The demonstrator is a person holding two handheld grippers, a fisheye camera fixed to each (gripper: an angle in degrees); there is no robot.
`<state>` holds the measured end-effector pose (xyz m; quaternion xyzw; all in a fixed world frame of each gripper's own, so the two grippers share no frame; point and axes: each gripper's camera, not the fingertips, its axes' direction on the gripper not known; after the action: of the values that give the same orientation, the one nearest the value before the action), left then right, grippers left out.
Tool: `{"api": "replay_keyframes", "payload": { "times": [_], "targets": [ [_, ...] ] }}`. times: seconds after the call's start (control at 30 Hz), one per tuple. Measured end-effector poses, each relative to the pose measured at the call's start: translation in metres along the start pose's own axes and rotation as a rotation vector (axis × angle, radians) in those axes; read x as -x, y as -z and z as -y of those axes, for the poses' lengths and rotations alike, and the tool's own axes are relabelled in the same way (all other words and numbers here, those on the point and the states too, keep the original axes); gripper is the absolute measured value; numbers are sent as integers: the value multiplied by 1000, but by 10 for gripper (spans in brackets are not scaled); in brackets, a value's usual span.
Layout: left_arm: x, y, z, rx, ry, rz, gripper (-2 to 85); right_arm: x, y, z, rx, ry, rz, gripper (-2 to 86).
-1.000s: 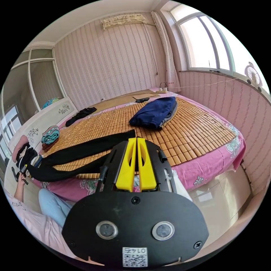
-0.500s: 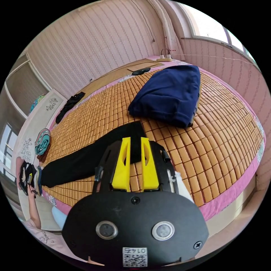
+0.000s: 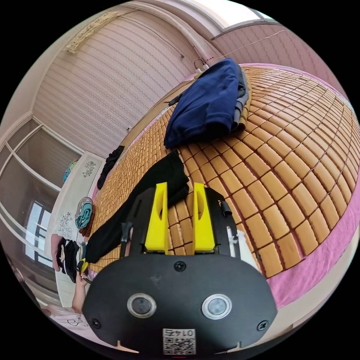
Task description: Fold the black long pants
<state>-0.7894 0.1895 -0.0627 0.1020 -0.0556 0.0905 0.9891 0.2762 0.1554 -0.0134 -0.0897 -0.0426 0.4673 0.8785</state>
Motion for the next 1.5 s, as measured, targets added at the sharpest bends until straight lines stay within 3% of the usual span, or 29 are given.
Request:
{"api": "replay_keyframes", "payload": {
  "times": [0.17, 0.37, 0.57, 0.67, 0.83, 0.93, 1.1, 1.37, 1.5],
  "targets": [
    [-4, -16, 12, 29, -8, 57, -3, 8, -7, 8, 95, 52, -9, 30],
    [-11, 15, 5, 13, -95, 64, -10, -21, 60, -11, 85, 74, 87, 13],
    [-39, 16, -24, 78, -289, 178, -8, -63, 111, -73, 179, 89, 2, 9],
    [-47, 23, -33, 74, -311, 170, -1, -87, 134, -101, 115, 30, 67, 7],
    [-62, 65, -51, -28, -290, 232, 1, -100, 174, -128, -35, 14, 12, 16],
    [-99, 94, -71, -91, -399, 270, 7, -86, 176, -130, -33, 67, 6, 33],
    [-196, 98, -118, -63, -644, 159, 49, -64, 158, -122, -28, 115, -44, 65],
    [-385, -3, -225, 109, -1161, -52, 92, -44, 141, -112, 11, 148, -51, 9],
    [-422, -40, -240, 150, -1245, 42, 84, -34, 150, -107, -6, 167, -18, 4]
  ]
}}
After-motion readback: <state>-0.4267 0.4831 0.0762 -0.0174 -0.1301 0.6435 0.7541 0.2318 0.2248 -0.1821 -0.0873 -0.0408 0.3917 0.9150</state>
